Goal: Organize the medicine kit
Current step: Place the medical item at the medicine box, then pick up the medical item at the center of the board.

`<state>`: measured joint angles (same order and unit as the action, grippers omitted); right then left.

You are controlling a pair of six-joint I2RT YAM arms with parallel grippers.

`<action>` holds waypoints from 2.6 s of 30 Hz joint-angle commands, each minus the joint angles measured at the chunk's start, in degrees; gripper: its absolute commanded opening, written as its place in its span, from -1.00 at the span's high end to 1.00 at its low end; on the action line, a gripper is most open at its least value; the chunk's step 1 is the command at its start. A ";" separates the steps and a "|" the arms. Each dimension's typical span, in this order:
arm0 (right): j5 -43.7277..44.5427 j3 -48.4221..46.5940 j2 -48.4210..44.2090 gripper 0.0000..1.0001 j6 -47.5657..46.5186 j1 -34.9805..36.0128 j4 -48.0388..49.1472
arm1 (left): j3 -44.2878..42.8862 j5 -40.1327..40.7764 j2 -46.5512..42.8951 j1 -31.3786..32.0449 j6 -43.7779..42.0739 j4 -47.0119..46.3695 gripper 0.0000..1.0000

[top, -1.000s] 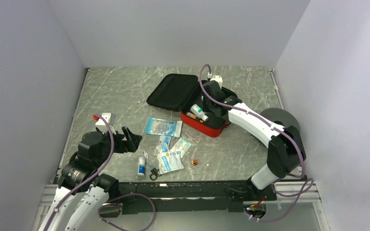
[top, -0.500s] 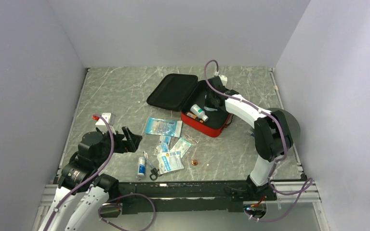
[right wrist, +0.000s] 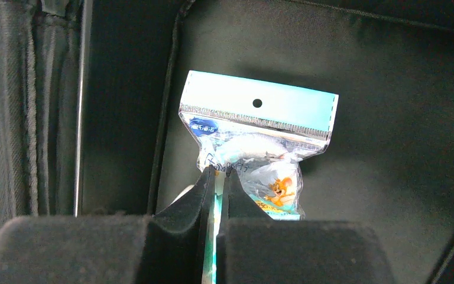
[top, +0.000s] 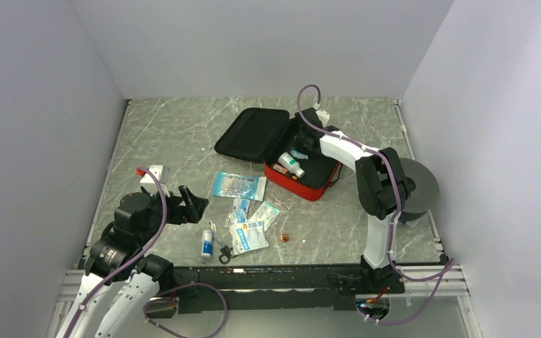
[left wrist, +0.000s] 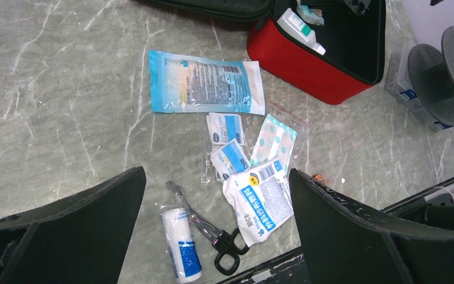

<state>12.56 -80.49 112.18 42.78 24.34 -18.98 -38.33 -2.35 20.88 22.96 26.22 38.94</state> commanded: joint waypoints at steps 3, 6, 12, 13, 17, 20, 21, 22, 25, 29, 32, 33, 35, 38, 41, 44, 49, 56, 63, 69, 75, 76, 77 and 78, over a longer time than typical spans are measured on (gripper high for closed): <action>-0.04 -3.46 2.77 1.00 5.01 -0.33 2.76 | -1.75 -1.34 0.56 0.24 -0.07 -1.24 -0.97; -0.55 -3.90 3.73 1.00 5.85 -0.31 3.23 | -1.75 -1.46 0.43 0.24 -0.12 -1.32 -0.97; -1.25 -4.81 4.86 1.00 6.59 -0.32 3.94 | -1.66 -1.54 0.30 0.24 -0.11 -1.41 -0.97; -1.37 -5.19 5.11 1.00 6.67 -0.26 3.80 | -1.66 -1.52 0.30 0.24 -0.11 -1.36 -0.97; -1.67 -5.99 5.11 0.56 6.94 -0.27 3.55 | -1.66 -1.39 0.39 0.24 -0.11 -1.32 -0.97; -1.56 -5.80 3.97 0.33 6.68 -0.24 3.46 | -1.75 -1.27 0.45 0.24 -0.11 -1.32 -0.97; -1.37 -5.82 3.54 0.29 6.45 -0.18 3.36 | -1.75 -1.23 0.49 0.24 -0.11 -1.24 -0.97; -1.01 -5.94 3.13 0.25 6.17 -0.18 2.91 | -1.75 -1.17 0.48 0.24 -0.07 -1.23 -0.97; -0.21 -5.97 1.59 0.15 5.23 -0.17 1.85 | -1.75 -1.10 0.39 0.24 -0.03 -1.18 -0.97; 0.70 -2.65 -3.68 0.12 3.80 -0.09 3.35 | -1.75 -0.85 0.30 0.24 -0.03 -1.15 -0.97; 0.80 -0.27 -8.17 0.12 2.13 0.23 3.74 | -1.75 -0.74 0.36 0.24 0.07 -1.15 -0.97; 0.76 0.51 -9.72 0.11 1.45 0.51 3.88 | -1.75 -0.69 0.38 0.24 0.05 -1.15 -0.97; 0.80 2.15 -12.88 0.09 -0.03 1.09 4.15 | -1.81 -0.71 0.45 0.24 0.00 -1.09 -0.97; 1.59 3.76 -17.49 0.06 -2.69 2.58 3.14 | -1.80 -0.57 0.47 0.24 0.00 -1.05 -0.97; 1.94 5.59 -22.58 -0.03 -5.63 4.21 2.43 | -1.85 -0.44 0.39 0.24 0.06 -0.96 -0.97; 2.09 7.94 -27.09 -0.14 -7.85 6.44 2.09 | -1.80 -0.24 0.21 0.20 0.11 -0.97 -0.97; 2.45 11.32 -32.91 -0.31 -11.07 11.80 1.11 | -1.84 -0.09 0.53 0.24 0.11 -0.89 -0.97; -0.98 18.95 -40.36 -0.43 -12.14 17.73 0.92 | -1.93 0.06 0.75 0.24 0.15 -0.71 -0.97; -9.05 28.53 -45.19 -0.47 -12.69 20.43 3.81 | -1.93 0.04 0.99 0.24 0.08 -0.80 -0.97; -16.06 35.17 -47.62 -0.48 -10.19 22.32 7.87 | -1.93 0.01 1.18 0.24 0.11 -0.86 -0.97; -21.05 41.14 -47.12 -0.48 -7.14 24.27 12.44 | -1.93 -0.03 1.26 0.24 0.09 -0.88 -0.97; -22.03 41.97 -46.83 -0.48 -6.33 24.54 13.54 | -1.93 -0.07 1.26 0.24 0.13 -0.88 -0.97; -22.65 42.71 -46.50 -0.48 -5.52 24.94 14.51 | -1.93 -0.03 1.26 0.24 0.10 -0.87 -0.97; -22.99 43.51 -46.28 -0.48 -4.70 25.34 15.71 | -1.93 -0.07 1.26 0.24 0.10 -0.84 -0.97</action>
<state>-5.89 -39.35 65.91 34.41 48.42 -10.52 -38.33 -3.09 21.65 22.96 26.24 38.92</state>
